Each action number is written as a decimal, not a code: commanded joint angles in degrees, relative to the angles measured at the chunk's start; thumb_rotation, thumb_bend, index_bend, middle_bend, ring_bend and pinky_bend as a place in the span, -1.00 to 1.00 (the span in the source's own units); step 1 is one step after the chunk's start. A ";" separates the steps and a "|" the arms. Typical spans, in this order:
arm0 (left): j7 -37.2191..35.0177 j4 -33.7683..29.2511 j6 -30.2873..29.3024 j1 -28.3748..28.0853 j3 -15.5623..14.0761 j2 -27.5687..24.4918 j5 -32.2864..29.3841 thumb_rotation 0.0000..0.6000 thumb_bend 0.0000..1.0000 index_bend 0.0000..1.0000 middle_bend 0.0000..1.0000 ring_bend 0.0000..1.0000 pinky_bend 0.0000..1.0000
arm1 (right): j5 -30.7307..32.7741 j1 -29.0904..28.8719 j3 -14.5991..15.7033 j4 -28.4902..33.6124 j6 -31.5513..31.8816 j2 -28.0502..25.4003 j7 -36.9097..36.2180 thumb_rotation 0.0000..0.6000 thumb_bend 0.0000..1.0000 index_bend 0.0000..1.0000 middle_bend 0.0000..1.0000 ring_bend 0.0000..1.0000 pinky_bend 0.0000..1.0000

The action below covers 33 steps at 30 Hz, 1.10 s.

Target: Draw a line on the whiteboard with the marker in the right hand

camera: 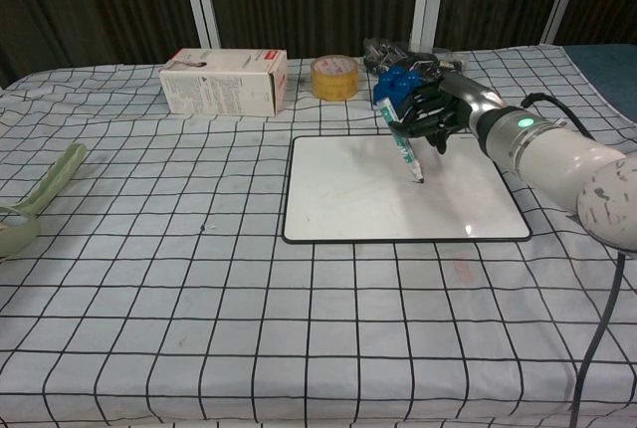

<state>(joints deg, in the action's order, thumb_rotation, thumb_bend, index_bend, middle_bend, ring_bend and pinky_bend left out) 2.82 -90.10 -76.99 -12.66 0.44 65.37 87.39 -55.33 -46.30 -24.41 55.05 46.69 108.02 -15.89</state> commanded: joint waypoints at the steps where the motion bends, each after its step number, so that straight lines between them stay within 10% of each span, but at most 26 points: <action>1: 0.10 0.02 0.08 -0.06 -0.02 0.05 0.02 1.00 -0.27 -1.00 -1.00 -1.00 -0.95 | -0.64 1.05 0.68 0.91 0.40 -0.78 0.00 1.00 -0.17 1.00 0.51 0.46 0.49; 14: 1.16 -0.12 0.50 -0.33 -0.15 0.49 0.08 1.00 -0.27 -1.00 -1.00 -1.00 -0.95 | -3.78 8.96 5.83 10.89 2.73 -7.36 -0.76 1.00 -0.17 1.00 0.51 0.47 0.50; 33: 1.41 -0.17 0.29 -0.32 -0.18 0.60 0.09 1.00 -0.27 -1.00 -1.00 -1.00 -0.95 | -6.00 10.89 3.86 15.16 5.56 -10.83 -3.87 1.00 -0.17 1.00 0.51 0.47 0.50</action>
<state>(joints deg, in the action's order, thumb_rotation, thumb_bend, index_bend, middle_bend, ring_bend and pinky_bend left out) 4.23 -90.27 -76.70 -12.99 0.27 65.97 87.47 -61.27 -35.41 -20.56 70.28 52.17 97.15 -19.83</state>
